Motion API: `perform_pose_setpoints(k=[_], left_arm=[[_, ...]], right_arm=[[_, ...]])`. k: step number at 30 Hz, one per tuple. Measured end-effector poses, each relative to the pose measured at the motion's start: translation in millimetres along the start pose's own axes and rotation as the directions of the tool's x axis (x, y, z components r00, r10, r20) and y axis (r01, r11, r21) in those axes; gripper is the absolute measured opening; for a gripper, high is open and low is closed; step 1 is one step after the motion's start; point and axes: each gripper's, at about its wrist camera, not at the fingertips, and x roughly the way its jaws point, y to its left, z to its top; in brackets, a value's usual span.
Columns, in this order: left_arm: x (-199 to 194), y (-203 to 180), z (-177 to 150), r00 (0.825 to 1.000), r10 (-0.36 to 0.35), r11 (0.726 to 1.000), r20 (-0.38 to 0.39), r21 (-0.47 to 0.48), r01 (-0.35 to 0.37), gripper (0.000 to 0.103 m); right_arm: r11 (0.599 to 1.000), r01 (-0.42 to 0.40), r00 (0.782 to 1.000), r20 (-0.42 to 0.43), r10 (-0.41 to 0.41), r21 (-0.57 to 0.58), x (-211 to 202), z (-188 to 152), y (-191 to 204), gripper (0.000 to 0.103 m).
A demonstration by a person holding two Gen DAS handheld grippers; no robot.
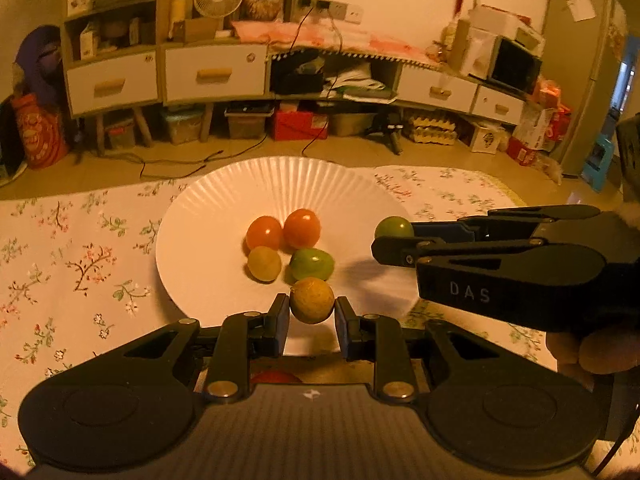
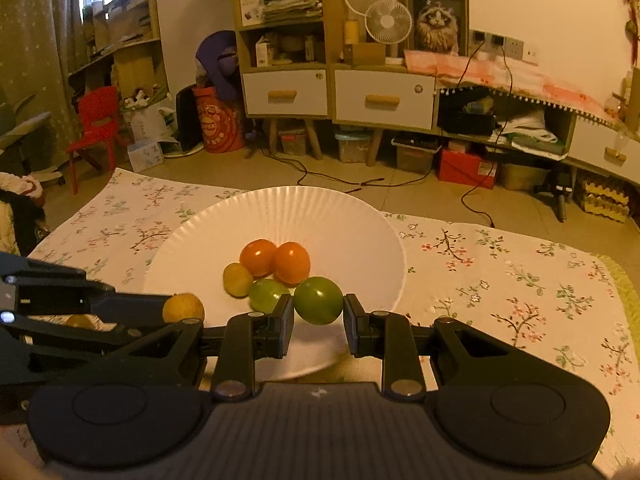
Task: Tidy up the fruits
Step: 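Carry both held fruits over the white plate and lower them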
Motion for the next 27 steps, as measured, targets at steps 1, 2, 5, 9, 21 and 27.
perform_pose_setpoints(k=[1, 2, 5, 9, 21, 27], left_arm=[[1, 1, 0, 1.0, 0.0, 1.0, -0.005, -0.006, 0.0, 0.028], [3, 2, 1, 1.0, 0.0, 1.0, -0.011, -0.011, 0.0, 0.028], [7, 1, 4, 1.0, 0.004, 1.0, -0.019, -0.013, -0.005, 0.028], [12, -1, 6, 0.999, 0.011, 1.0, -0.031, -0.012, -0.011, 0.028], [16, 2, 7, 0.999, 0.015, 1.0, -0.032, -0.025, -0.016, 0.028], [13, 4, 5, 1.0, 0.008, 1.0, -0.023, -0.02, -0.008, 0.029]], right_arm=[[1.0, -0.001, 1.0, -0.005, 0.001, 0.002, 3, 0, 0, 0.024], [1.0, 0.0, 1.0, -0.009, 0.0, 0.003, 6, 1, 0, 0.024], [1.0, 0.002, 1.0, -0.021, -0.002, 0.002, 11, 1, 1, 0.024], [1.0, -0.002, 0.999, -0.037, 0.002, 0.0, 17, 2, 1, 0.024], [1.0, -0.009, 0.999, -0.052, 0.01, 0.006, 25, 6, -2, 0.024], [1.0, -0.018, 0.999, -0.047, 0.018, 0.015, 25, 8, -4, 0.026]])
